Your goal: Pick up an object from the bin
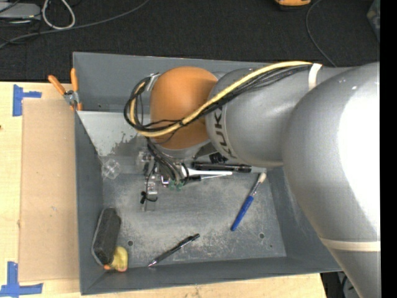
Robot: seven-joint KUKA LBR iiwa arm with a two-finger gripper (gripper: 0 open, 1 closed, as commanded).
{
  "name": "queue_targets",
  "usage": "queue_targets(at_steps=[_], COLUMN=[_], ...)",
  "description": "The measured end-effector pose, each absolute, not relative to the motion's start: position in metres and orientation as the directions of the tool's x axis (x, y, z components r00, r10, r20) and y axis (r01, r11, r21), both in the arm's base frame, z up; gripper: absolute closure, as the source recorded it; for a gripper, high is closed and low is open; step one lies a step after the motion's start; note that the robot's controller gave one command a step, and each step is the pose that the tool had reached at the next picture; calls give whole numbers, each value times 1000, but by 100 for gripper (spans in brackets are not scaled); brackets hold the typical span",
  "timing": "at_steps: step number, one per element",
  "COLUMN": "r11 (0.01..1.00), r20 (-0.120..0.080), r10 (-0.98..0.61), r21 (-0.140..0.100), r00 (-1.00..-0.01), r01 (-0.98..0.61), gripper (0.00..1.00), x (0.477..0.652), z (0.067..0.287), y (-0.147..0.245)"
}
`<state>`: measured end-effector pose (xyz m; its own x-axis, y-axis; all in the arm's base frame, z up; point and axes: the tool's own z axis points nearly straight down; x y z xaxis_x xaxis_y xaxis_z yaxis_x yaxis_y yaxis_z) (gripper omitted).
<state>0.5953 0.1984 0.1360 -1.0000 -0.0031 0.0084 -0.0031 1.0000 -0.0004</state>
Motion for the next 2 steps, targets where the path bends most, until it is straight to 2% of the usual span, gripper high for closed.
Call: queue_targets(at_steps=[1,2], r11=[1000,1000], r20=[2,3], r10=[2,1], r21=[1,-3], r00=[-1000,-1000], r01=[2,1], gripper=[0,0], x=[597,621], z=[141,134], y=[197,120])
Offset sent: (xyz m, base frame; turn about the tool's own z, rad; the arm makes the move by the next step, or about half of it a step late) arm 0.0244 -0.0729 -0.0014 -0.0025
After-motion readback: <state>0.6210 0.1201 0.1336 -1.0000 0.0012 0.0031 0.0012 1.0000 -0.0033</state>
